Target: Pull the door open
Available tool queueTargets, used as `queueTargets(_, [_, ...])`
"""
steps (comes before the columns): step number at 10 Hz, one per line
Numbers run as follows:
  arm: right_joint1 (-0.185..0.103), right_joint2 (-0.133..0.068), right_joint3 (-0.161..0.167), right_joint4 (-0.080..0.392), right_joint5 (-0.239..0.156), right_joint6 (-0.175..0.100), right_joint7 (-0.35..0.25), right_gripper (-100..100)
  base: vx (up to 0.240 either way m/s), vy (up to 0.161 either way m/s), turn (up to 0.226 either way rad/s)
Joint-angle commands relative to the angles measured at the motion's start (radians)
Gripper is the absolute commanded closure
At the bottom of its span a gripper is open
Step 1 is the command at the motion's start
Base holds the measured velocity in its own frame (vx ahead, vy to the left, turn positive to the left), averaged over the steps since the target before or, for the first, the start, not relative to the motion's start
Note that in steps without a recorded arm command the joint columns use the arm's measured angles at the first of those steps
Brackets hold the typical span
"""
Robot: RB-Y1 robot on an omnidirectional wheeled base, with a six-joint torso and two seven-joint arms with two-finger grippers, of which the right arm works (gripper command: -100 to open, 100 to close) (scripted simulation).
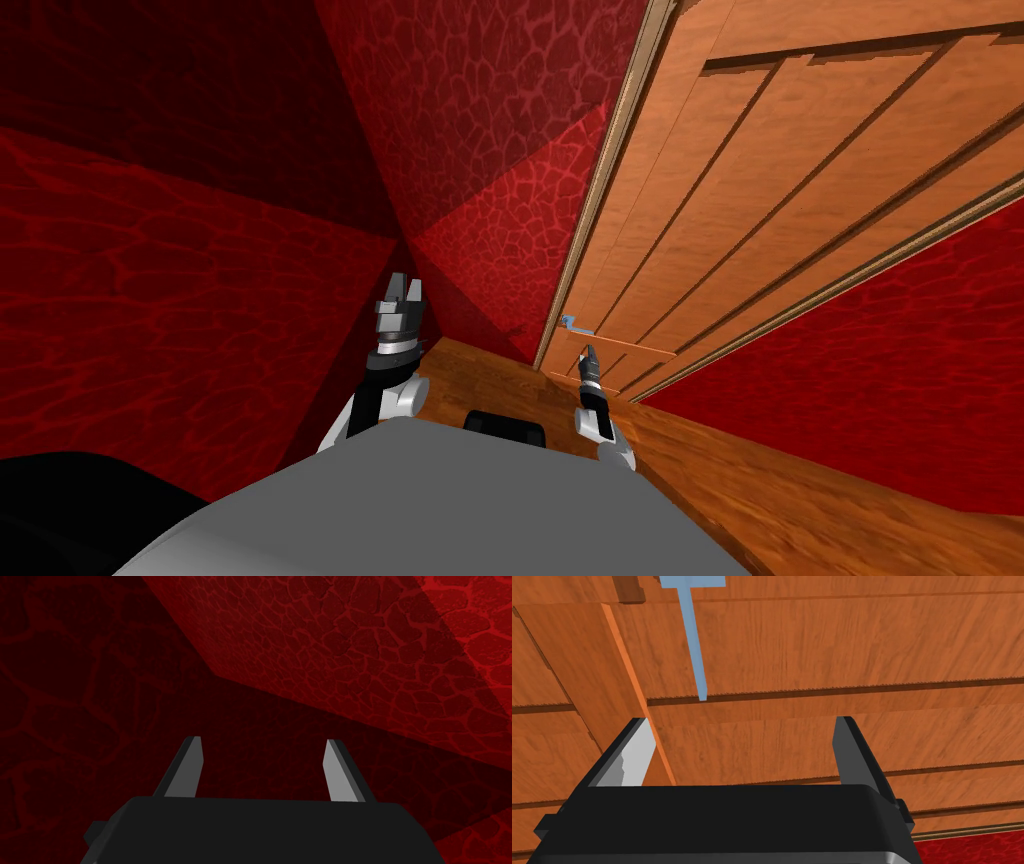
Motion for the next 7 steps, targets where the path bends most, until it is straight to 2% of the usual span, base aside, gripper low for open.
queueTargets(1, [-0.013,0.002,-0.003,0.041,-0.001,-0.006,0.003,-100,0.061,-0.033,0.079])
queueTargets(2, [-0.030,0.000,-0.007,0.085,-0.002,-0.011,0.003,-100,0.087,-0.046,0.121])
queueTargets(4, [-0.051,-0.001,-0.011,0.138,-0.004,-0.016,0.003,-100,0.089,-0.046,0.128])
queueTargets(5, [-0.051,-0.001,-0.011,0.138,-0.004,-0.016,0.003,-100,0.046,-0.033,0.030])
queueTargets(7, [-0.067,-0.002,-0.014,0.176,-0.005,-0.020,0.004,-100,0.028,-0.014,0.063])
